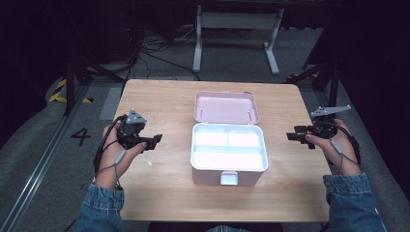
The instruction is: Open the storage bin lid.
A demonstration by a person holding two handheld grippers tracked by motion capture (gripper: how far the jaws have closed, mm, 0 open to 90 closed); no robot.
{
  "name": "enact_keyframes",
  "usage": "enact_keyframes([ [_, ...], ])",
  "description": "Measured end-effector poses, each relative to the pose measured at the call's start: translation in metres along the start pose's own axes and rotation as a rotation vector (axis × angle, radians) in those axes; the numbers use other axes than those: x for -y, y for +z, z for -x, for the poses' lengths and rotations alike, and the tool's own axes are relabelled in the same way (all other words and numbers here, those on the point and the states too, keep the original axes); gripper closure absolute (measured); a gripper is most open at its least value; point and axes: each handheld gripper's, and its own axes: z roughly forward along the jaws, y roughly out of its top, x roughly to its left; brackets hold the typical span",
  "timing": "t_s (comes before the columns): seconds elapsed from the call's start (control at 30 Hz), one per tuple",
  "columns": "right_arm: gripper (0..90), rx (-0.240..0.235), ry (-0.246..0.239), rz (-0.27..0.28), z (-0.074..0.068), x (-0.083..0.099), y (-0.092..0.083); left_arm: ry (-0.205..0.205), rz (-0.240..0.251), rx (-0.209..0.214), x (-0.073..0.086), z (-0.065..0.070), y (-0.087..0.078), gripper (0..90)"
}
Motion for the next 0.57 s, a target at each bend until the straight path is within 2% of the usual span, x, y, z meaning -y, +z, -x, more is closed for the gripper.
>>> enact_keyframes([
  [0.03,46.5,0.000,0.000,-0.004,0.001,0.001,0.001,-0.016,-0.016,0.006,0.004,-0.001,0.003,26.0],
  [0.07,46.4,-0.001,0.001,-0.008,0.001,0.002,0.002,-0.009,-0.025,0.009,0.006,-0.004,0.005,25.9],
  [0.1,46.4,-0.003,0.001,-0.014,0.002,0.003,0.003,-0.029,-0.032,0.016,0.008,-0.004,0.007,25.9],
  [0.13,46.3,-0.004,0.002,-0.019,0.002,0.003,0.004,-0.028,-0.036,0.012,0.010,-0.006,0.009,26.0],
  [0.17,46.3,-0.003,0.000,-0.024,0.003,0.004,0.004,-0.052,-0.039,0.009,0.014,-0.008,0.012,26.3],
  [0.27,46.2,-0.005,0.005,-0.023,0.004,0.005,0.005,-0.084,-0.074,-0.009,0.021,-0.018,0.016,26.8],
  [0.4,46.2,-0.001,0.013,-0.028,0.007,0.006,0.006,-0.109,-0.096,-0.029,0.026,-0.024,0.017,27.5],
  [0.5,46.2,0.000,0.015,-0.030,0.008,0.007,0.008,-0.165,-0.096,0.005,0.027,-0.027,0.016,27.7],
  [0.53,46.2,0.000,0.015,-0.030,0.008,0.008,0.008,-0.177,-0.099,0.022,0.026,-0.027,0.016,27.7],
  [0.57,46.2,0.000,0.015,-0.030,0.008,0.008,0.008,-0.177,-0.099,0.022,0.026,-0.027,0.016,27.6],
])
